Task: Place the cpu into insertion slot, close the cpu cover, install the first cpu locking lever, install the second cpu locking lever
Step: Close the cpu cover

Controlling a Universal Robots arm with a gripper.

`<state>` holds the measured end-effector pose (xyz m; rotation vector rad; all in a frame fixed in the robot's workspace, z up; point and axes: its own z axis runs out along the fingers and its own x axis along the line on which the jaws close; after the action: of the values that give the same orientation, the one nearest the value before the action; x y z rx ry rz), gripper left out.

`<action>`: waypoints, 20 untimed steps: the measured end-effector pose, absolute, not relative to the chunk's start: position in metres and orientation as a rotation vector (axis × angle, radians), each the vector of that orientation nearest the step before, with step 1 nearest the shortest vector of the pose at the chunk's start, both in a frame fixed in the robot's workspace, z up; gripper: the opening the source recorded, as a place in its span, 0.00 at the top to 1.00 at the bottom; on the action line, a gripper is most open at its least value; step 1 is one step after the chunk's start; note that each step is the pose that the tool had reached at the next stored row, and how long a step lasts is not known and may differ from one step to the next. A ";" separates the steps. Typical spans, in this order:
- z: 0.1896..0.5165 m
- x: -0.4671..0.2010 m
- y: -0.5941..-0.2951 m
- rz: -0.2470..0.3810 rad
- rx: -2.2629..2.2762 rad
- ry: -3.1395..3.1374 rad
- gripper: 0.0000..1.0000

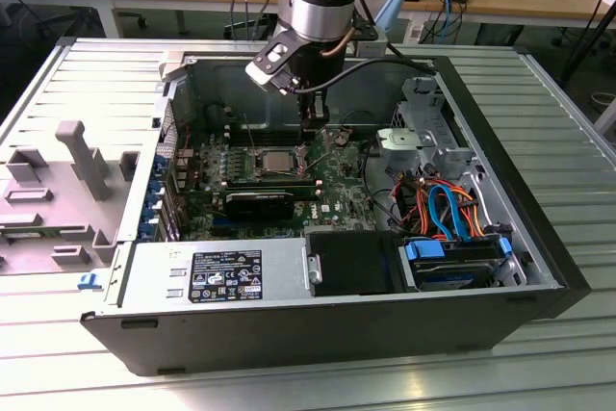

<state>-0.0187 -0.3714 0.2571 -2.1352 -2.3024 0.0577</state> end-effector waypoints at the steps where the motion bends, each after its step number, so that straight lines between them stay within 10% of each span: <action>1: 0.257 -0.018 -0.371 0.058 -2.135 -2.302 0.89; 20: 0.257 -0.010 -0.374 0.058 -2.131 -2.298 0.89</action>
<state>-0.0105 -0.3744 0.2571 -2.1313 -2.2984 0.0585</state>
